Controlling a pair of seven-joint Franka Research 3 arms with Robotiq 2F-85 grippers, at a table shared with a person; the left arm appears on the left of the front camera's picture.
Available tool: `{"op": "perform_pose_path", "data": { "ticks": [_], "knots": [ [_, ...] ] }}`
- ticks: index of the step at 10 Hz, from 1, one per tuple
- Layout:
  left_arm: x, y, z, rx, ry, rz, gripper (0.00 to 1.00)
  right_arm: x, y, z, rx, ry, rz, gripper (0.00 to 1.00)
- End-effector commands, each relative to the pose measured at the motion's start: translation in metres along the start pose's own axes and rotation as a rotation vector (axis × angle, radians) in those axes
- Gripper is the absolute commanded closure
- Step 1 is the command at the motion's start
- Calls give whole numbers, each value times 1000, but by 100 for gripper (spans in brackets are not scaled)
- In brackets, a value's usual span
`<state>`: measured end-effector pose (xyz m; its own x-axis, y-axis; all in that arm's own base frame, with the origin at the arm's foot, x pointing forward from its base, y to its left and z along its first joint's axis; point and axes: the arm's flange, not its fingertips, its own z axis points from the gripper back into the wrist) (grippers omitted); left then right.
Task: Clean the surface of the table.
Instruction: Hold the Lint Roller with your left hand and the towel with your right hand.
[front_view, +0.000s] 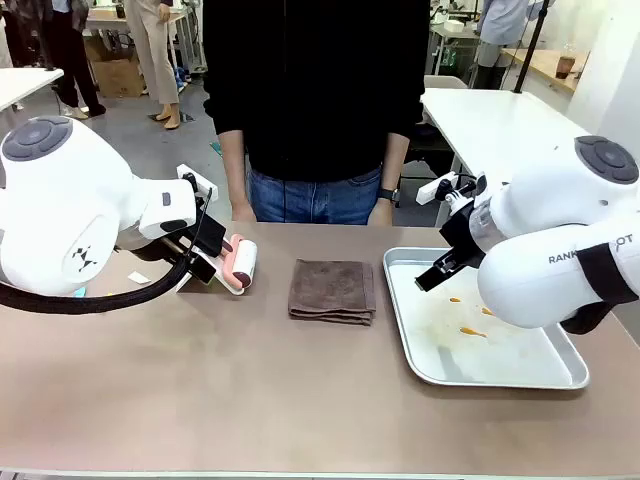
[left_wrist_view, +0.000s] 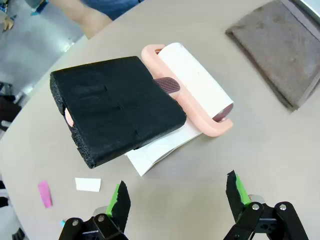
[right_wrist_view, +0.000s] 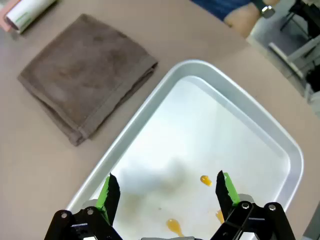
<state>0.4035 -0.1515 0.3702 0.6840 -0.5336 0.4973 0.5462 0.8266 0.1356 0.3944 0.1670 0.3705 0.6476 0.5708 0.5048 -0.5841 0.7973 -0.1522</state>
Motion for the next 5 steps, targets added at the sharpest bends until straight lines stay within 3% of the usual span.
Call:
{"op": "perform_pose_path", "data": {
  "ticks": [1, 5],
  "knots": [
    [0, 0, 0, 0, 0, 0, 0, 0, 0, 0, 0, -1, 0, 0],
    [0, 0, 0, 0, 0, 0, 0, 0, 0, 0, 0, -1, 0, 0]
  ]
}}
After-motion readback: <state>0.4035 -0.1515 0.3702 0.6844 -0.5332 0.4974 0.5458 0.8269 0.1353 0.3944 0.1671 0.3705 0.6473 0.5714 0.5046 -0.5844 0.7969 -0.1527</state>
